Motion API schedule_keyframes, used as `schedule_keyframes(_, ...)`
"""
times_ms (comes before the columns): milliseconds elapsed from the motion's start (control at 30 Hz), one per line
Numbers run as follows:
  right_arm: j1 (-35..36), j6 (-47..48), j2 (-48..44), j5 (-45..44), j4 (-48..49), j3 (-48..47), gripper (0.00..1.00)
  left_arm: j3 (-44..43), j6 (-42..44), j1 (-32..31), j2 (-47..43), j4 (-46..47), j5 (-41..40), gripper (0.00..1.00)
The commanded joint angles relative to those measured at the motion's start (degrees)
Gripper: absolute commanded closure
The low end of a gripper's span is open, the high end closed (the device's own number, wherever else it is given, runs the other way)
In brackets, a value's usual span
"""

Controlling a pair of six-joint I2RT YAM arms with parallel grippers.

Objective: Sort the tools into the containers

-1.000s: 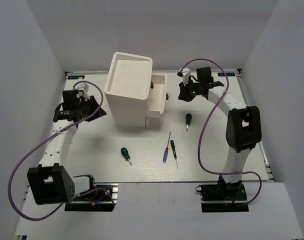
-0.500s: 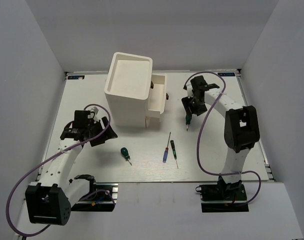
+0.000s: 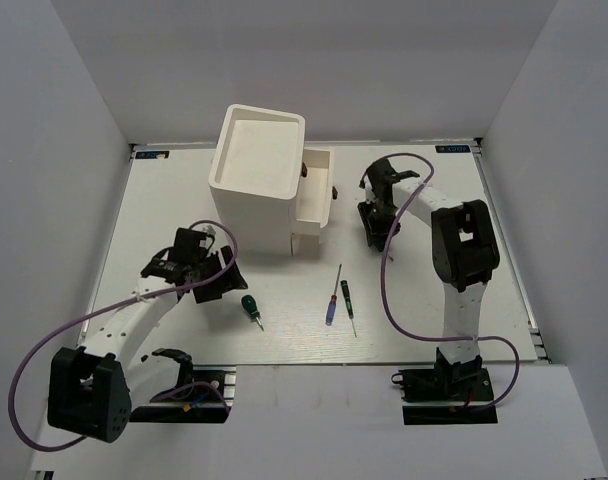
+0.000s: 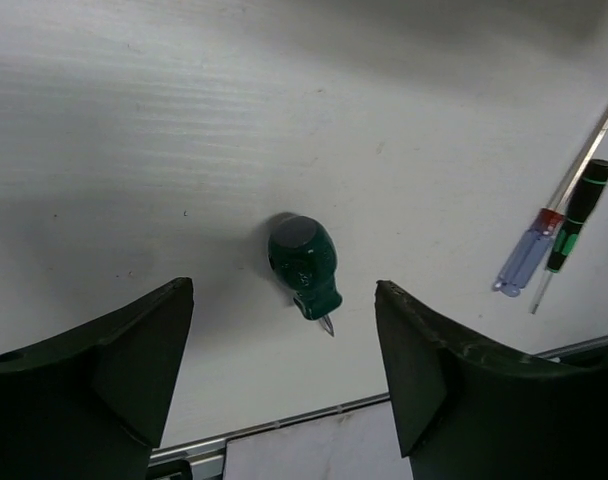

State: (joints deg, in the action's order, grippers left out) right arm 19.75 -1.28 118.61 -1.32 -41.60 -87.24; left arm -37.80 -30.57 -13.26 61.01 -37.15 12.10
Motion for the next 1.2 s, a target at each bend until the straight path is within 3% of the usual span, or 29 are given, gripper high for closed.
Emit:
schedule_keyframes(0,0.3,-1.4,0.5,0.7,-1.0,-0.6,0.88,1.9,-4.1,-2.8,0.6,1.8,-5.1,0.17)
schedule_keyframes(33,0.6,-0.8,0.0,0.7,-1.0,-0.5,1.0,1.9,-5.7,-4.3,1.3,2.4,-5.8,0.18)
schedule_keyframes(100,-0.4,0.3,-2.7,0.7,-1.6,-1.1,1.0,2.6,-6.5,-5.9,2.2,3.5,-7.1,0.19)
schedule_keyframes(333,-4.0,3.5,-12.8,16.8,2.8,-7.8,1.0,-1.6,-10.0,-13.6,12.3,6.1,-13.6,0.23)
schedule_keyframes(600,-4.4,-13.2,-7.2,31.7,4.1,-26.7,1.0,-7.1,-12.1,-18.0,18.0,4.0,-18.8,0.26)
schedule_keyframes(700,-3.8,-24.7,-5.1,37.6,7.8,-27.6,1.0,-5.5,-13.5,-18.7,17.4,4.0,-19.4,0.27)
schedule_keyframes(767,-2.9,-32.4,-3.5,38.8,13.9,-25.3,1.0,-4.8,-14.3,-19.4,16.9,3.5,-19.4,0.28)
schedule_keyframes(867,-1.3,-36.2,-2.3,39.2,21.2,-22.8,1.0,-4.2,-15.4,-20.5,16.9,3.5,-19.9,0.29)
schedule_keyframes(1100,1.6,-37.2,1.0,35.2,24.2,-24.0,1.0,-4.2,-15.9,-22.3,17.9,3.5,-20.4,0.32)
schedule_keyframes(1133,1.9,-36.9,1.0,34.6,23.8,-23.9,0.86,-4.2,-16.4,-22.3,18.4,3.5,-20.4,0.33)
schedule_keyframes(1167,2.2,-36.7,0.9,34.8,23.9,-23.8,0.79,-4.2,-16.5,-22.9,18.4,3.5,-20.4,0.33)
